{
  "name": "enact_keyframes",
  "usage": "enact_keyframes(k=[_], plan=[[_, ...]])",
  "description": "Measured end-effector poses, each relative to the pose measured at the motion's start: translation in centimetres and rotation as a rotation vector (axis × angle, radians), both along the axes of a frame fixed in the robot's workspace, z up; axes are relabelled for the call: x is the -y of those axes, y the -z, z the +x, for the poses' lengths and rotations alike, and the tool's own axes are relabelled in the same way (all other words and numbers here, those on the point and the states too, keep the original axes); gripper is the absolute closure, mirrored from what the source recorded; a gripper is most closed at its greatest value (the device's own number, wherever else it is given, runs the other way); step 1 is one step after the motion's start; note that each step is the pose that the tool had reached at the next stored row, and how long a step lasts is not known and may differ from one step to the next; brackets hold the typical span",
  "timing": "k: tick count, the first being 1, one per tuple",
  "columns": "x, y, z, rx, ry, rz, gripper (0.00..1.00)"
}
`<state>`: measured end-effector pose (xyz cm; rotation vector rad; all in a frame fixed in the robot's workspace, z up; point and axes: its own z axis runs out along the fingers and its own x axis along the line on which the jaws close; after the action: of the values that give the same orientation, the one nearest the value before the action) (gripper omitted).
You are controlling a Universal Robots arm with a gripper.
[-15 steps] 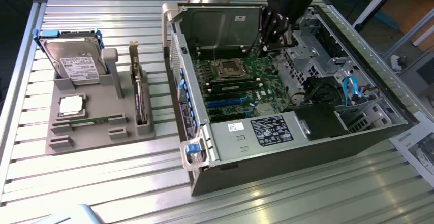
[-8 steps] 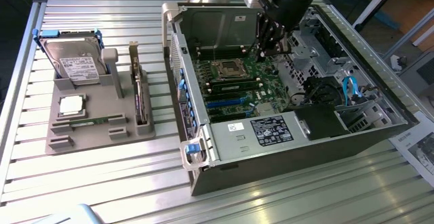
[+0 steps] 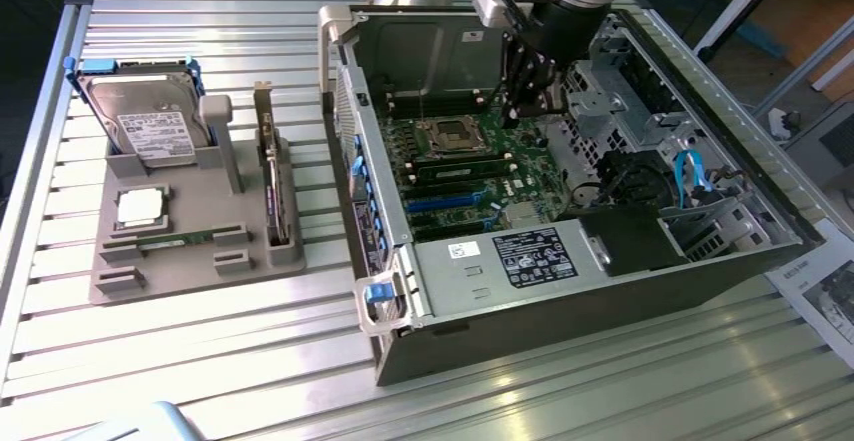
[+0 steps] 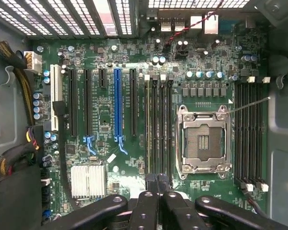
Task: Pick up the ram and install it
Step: 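Press down the ram until it locks into place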
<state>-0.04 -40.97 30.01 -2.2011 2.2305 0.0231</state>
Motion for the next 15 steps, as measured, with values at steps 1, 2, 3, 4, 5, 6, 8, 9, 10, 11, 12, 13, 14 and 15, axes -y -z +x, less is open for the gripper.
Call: enact_keyframes(k=[1, 2, 3, 4, 5, 6, 8, 9, 10, 11, 12, 13, 14, 15], plan=[[0.00, 0.13, 0.0, 0.0000, 0.000, 0.0000, 0.90], [0.00, 0.26, 0.0, 0.0000, 0.000, -0.0001, 0.90], [0.00, 0.45, 0.0, 0.0000, 0.000, 0.0000, 0.90], [0.00, 0.56, 0.0, 0.0000, 0.000, -0.0001, 0.90], [0.00, 0.62, 0.0, 0.0000, 0.000, -0.0001, 0.90], [0.00, 0.77, 0.0, 0.0000, 0.000, -0.0001, 0.90], [0.00, 1.10, 0.0, 0.0001, 0.000, -0.0001, 0.90], [0.00, 1.29, 0.0, 0.0001, 0.000, -0.0001, 0.90], [0.00, 1.52, 0.0, 0.0001, 0.000, -0.0001, 0.90], [0.00, 1.72, 0.0, 0.0002, 0.000, -0.0001, 0.90], [0.00, 1.97, 0.0, 0.0003, 0.000, 0.0000, 0.90], [0.00, 2.15, 0.0, 0.0004, 0.000, 0.0000, 0.90], [0.00, 2.32, 0.0, 0.0008, 0.000, 0.0000, 0.90], [0.00, 2.67, 0.0, 0.0015, 0.000, 0.0000, 0.90]])
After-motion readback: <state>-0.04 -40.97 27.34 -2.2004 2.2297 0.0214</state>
